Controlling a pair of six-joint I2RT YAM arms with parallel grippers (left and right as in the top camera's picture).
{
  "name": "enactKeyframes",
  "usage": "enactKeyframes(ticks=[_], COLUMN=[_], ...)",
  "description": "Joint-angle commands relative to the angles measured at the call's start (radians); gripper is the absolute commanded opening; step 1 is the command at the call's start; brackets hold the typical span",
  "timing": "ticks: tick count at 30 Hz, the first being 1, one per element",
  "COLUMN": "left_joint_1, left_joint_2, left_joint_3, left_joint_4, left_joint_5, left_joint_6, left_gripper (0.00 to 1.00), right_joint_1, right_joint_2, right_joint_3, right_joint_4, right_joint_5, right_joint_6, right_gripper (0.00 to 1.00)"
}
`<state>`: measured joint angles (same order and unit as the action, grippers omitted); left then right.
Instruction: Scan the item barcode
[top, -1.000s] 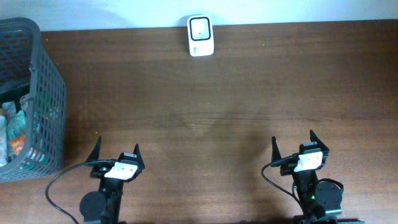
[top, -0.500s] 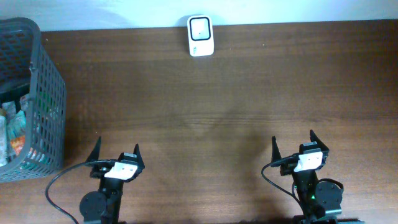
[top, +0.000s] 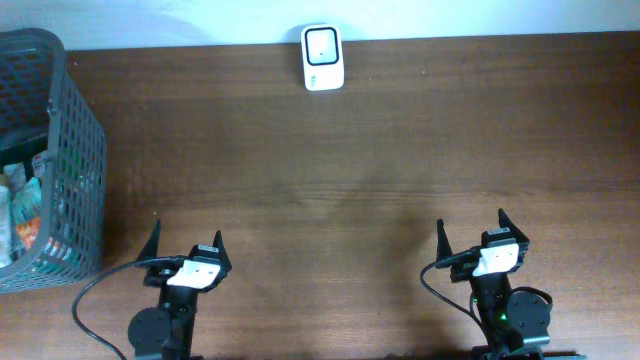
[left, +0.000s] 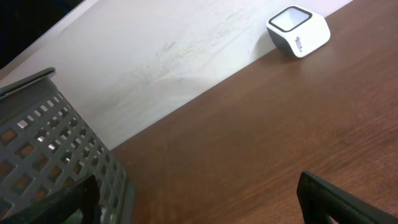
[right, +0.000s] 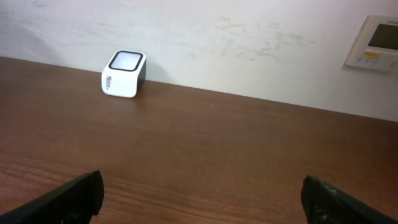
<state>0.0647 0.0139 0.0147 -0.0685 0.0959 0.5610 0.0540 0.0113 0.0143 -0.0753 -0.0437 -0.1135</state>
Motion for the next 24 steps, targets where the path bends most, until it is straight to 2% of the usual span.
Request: enactKeyframes(ticks=[1, 4, 7, 12, 24], left_joint_1=[-0.004, -0.004, -0.003, -0.003, -0.003], left_joint_2=[-0.008, -0.008, -0.008, 0.025, 0.349], left_joint_3=[-0.005, -0.005, 0.010, 0.074, 0.311], left_joint_4=[0.000, 0.008, 0.007, -0.002, -0.027], left_joint_5=[-0.002, 0.031, 0.031, 0.036, 0.085], left_joint_6=[0.015, -0.011, -0.095, -0.101, -0.101], left_gripper=[0.99, 0.99, 0.99, 0.99, 0.99], right_joint_1=[-0.002, -0.002, -0.002, -0.002, -0.002], right_joint_2=[-0.008, -0.008, -0.008, -0.008, -0.008], right_joint_3=[-0.009, -0.009, -0.009, -0.009, -0.009], right_joint_4=[0.000, 0.000, 0.000, 0.000, 0.000], right_joint_5=[-0.005, -0.005, -0.005, -0.005, -0.005], right_joint_6=[-0.006, -0.006, -0.006, -0.006, -0.006], right_gripper=[0.98, 0.98, 0.98, 0.98, 0.98])
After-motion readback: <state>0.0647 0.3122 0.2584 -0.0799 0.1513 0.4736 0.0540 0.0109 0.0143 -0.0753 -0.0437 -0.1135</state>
